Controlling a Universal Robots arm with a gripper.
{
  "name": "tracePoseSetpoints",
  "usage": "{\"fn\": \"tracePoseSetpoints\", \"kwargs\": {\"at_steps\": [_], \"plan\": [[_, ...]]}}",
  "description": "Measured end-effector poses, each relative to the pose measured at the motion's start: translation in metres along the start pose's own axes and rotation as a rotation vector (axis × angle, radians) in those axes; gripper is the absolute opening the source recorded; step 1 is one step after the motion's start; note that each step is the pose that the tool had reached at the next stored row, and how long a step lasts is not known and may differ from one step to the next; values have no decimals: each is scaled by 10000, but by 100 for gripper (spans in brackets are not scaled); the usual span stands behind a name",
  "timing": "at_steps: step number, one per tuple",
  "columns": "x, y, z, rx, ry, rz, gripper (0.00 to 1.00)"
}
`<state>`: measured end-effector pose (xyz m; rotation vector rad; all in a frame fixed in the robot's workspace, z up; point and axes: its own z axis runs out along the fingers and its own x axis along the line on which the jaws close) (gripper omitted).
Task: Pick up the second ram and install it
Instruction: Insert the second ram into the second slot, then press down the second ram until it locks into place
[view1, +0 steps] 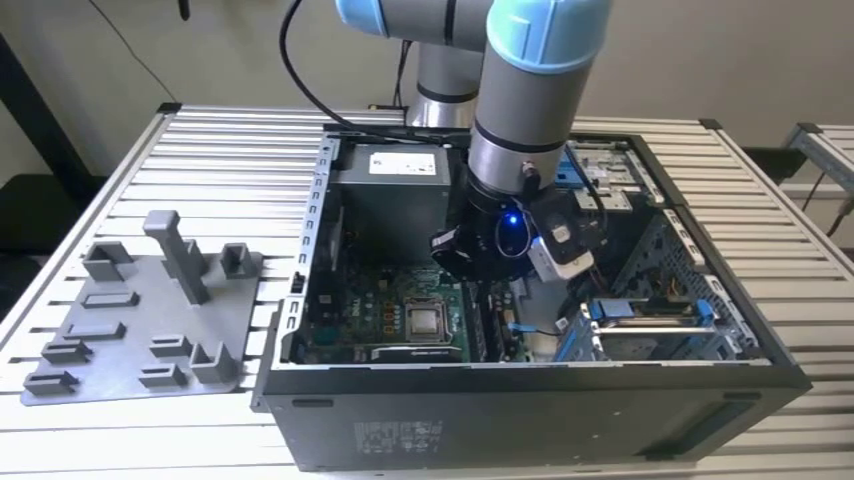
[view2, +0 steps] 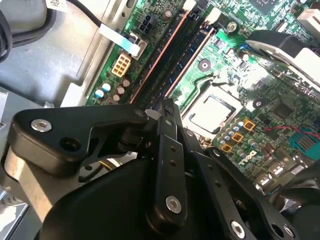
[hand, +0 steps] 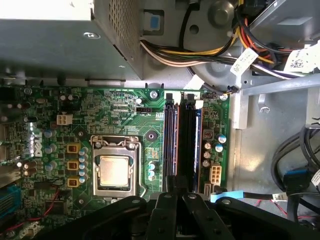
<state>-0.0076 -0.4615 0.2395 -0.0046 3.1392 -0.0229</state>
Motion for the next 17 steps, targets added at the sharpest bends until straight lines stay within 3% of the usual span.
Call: {"fn": "tracePoseSetpoints", "kwargs": {"at_steps": [14, 17], "plan": [[0, 0, -4, 0, 0, -17, 11], [0, 0, -4, 0, -3, -189, 11]]}}
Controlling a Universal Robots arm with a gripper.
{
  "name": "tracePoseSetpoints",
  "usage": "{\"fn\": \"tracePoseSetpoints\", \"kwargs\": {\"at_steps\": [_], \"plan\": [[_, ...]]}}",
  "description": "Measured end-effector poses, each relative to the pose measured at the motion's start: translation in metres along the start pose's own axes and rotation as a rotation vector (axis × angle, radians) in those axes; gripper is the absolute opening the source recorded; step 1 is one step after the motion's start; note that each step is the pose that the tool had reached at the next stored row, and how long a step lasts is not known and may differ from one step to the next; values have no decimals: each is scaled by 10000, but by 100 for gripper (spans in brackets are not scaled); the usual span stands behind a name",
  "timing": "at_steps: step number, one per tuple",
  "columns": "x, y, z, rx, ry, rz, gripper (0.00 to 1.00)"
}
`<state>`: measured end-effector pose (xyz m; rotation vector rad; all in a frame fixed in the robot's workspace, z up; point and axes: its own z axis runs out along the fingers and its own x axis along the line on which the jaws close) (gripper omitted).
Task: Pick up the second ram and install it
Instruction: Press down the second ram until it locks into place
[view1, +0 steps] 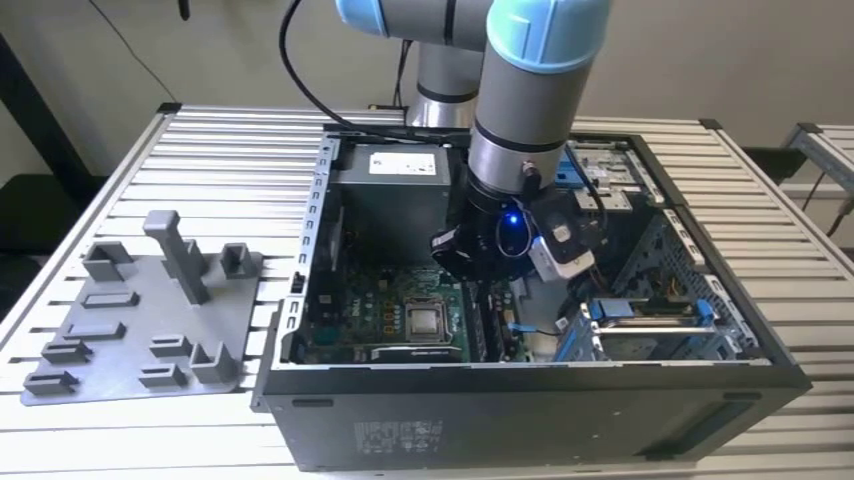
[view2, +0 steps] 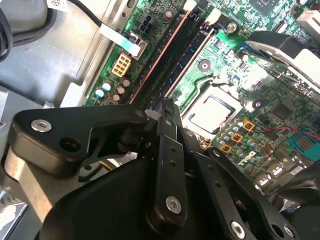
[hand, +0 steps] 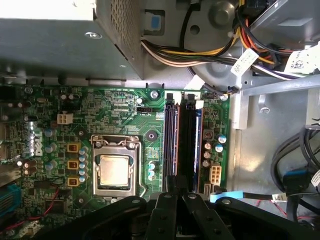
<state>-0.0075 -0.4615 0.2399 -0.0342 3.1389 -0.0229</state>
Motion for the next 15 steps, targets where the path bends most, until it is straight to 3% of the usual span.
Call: {"fn": "tracePoseSetpoints", "kwargs": {"at_steps": [15], "plan": [[0, 0, 0, -5, -29, -1977, 11]]}}
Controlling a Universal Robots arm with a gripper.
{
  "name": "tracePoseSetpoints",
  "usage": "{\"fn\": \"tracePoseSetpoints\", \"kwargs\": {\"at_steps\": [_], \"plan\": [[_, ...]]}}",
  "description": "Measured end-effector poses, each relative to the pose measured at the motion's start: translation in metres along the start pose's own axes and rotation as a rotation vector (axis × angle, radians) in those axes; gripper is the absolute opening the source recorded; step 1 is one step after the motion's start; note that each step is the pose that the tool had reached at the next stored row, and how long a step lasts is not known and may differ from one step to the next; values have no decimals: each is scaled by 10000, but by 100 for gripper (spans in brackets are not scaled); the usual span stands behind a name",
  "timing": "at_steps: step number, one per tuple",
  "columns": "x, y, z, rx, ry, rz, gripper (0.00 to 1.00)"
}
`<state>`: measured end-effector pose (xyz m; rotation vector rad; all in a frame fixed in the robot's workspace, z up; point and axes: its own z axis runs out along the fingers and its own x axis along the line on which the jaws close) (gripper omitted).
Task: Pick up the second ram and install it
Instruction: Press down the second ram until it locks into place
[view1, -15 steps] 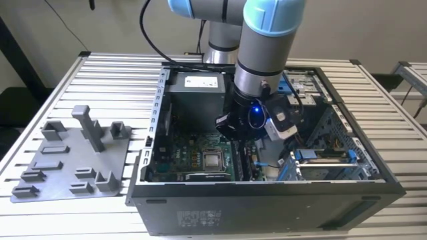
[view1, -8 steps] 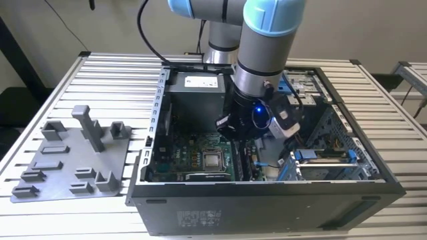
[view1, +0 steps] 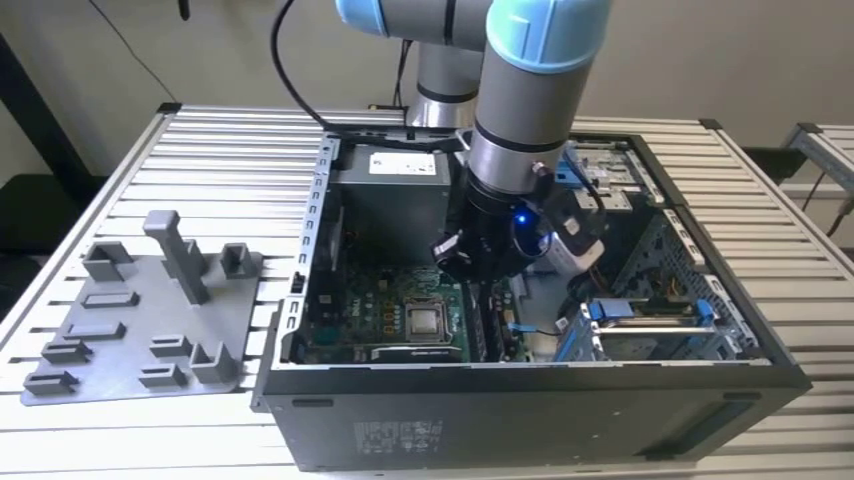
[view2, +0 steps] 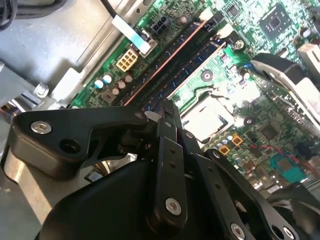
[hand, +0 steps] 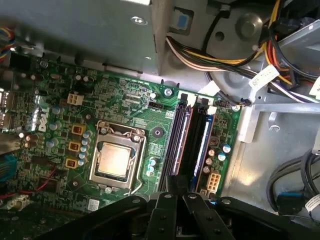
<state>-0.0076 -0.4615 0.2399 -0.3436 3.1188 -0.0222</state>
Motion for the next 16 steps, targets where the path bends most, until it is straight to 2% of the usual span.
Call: {"fn": "tracePoseSetpoints", "kwargs": {"at_steps": [16], "plan": [[0, 0, -5, -30, -36, -2071, 11]]}}
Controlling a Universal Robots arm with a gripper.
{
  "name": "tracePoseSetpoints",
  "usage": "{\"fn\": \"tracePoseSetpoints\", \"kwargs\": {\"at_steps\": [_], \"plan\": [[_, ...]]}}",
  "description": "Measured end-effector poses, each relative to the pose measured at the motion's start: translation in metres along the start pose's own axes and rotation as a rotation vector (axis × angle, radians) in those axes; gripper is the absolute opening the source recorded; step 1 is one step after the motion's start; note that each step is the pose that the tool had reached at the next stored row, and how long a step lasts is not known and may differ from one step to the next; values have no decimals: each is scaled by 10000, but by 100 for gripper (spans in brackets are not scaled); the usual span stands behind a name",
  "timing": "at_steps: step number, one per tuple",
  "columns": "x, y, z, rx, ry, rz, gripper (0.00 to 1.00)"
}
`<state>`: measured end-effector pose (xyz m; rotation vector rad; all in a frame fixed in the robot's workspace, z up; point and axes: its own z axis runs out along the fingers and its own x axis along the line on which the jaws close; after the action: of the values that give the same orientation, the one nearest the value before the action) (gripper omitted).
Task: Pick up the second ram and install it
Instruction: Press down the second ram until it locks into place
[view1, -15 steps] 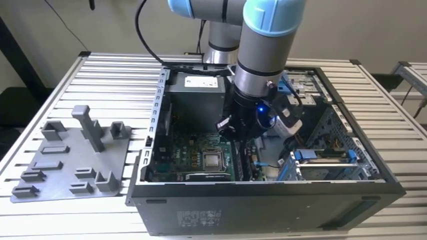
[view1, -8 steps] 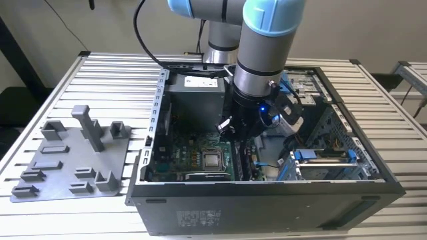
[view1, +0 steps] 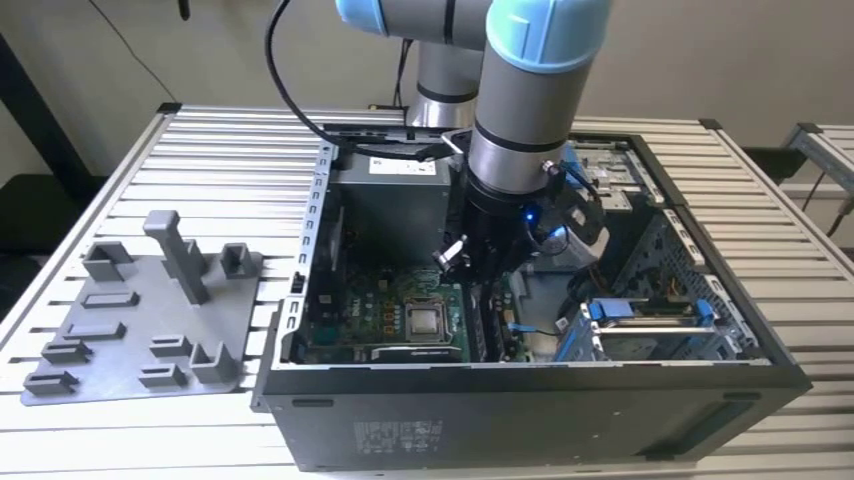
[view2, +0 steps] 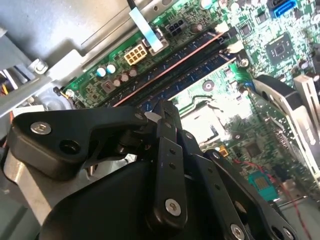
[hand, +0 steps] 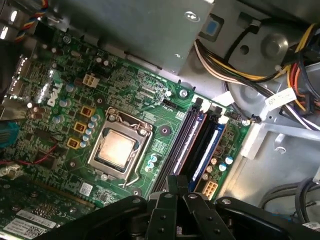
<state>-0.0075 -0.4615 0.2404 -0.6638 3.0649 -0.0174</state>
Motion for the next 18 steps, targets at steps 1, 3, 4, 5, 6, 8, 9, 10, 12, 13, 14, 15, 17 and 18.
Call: {"fn": "tracePoseSetpoints", "kwargs": {"at_steps": [1, 3, 4, 5, 6, 8, 9, 10, 12, 13, 14, 15, 17, 18], "plan": [[0, 0, 0, -1, -2, -132, 11], [0, 0, -2, -2, -6, -402, 11], [0, 0, -2, -2, -7, -541, 11], [0, 0, -2, -3, -9, -675, 11], [0, 0, -3, -3, -10, -816, 11], [0, 0, -3, -4, -14, -1098, 11], [0, 0, -3, -4, -15, -1227, 11], [0, 0, -3, -4, -16, -1342, 11], [0, 0, -3, -5, -19, -1562, 11], [0, 0, -3, -5, -21, -1666, 11], [0, 0, -3, -6, -21, -1766, 11], [0, 0, -3, -6, -23, -1870, 11], [0, 0, -3, -7, -25, -2074, 11], [0, 0, -3, -7, -26, -2180, 11]]}}
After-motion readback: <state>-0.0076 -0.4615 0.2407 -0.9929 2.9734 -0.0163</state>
